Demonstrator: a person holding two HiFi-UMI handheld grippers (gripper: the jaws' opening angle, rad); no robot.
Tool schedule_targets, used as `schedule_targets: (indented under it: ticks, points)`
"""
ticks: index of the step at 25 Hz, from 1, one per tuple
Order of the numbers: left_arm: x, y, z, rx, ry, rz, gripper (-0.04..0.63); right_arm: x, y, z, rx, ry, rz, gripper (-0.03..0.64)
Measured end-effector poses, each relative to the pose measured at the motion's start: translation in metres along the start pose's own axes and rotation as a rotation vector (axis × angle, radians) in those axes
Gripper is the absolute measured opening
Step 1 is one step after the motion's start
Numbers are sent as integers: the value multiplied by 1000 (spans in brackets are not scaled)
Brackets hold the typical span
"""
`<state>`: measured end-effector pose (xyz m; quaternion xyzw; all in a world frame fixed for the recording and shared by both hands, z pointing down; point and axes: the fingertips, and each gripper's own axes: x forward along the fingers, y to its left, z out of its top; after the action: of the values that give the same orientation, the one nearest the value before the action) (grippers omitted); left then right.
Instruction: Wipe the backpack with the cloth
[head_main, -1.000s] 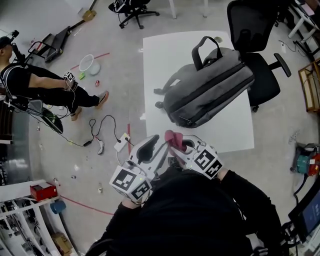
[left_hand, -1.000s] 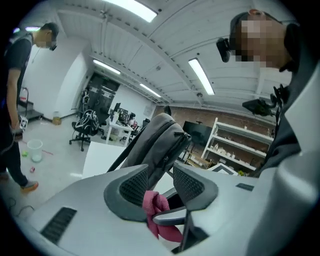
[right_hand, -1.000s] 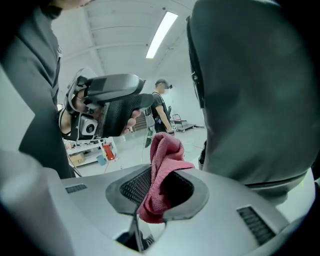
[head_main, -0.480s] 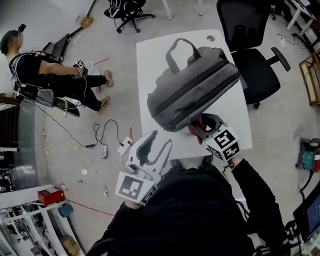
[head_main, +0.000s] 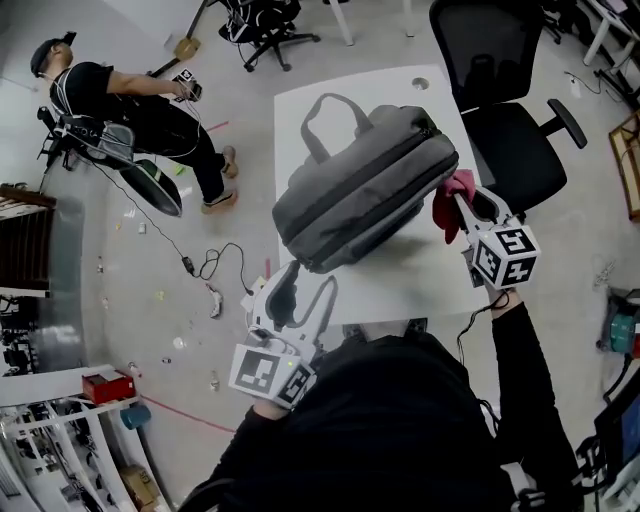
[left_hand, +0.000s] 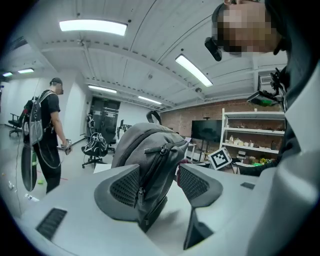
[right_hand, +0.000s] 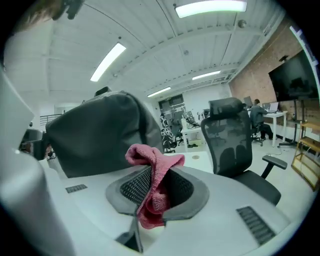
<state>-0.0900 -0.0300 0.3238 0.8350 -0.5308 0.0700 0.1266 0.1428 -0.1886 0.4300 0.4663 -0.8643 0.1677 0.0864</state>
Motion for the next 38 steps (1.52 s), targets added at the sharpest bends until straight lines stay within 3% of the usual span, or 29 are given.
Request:
schedule_targets:
  ticks: [4, 8, 13, 19, 24, 27, 30, 38]
  points:
    - [4, 3, 0, -30, -14, 70, 242, -11, -44, 19, 47, -57, -85, 87]
    - [5, 2, 1, -49, -22, 114, 242, -2, -38, 9, 16, -30, -34, 87]
    - [7, 1, 3, -66, 10, 135, 242, 22, 40, -35, -49, 50, 147, 87]
    - [9, 2, -1, -106, 42, 152, 241, 29, 145, -91, -40, 135, 394, 87]
    - [12, 3, -3, -115, 77, 152, 241, 5, 249, -133, -143, 203, 679, 87]
    - [13, 2, -4, -123, 85, 158, 241, -16, 286, -163, -229, 229, 811, 87]
    - [15, -1, -5, -123, 88, 155, 241, -9, 270, -177, -226, 240, 764, 86]
    - [14, -2, -6, -114, 93, 156, 241, 53, 106, -129, -95, 155, 372, 86]
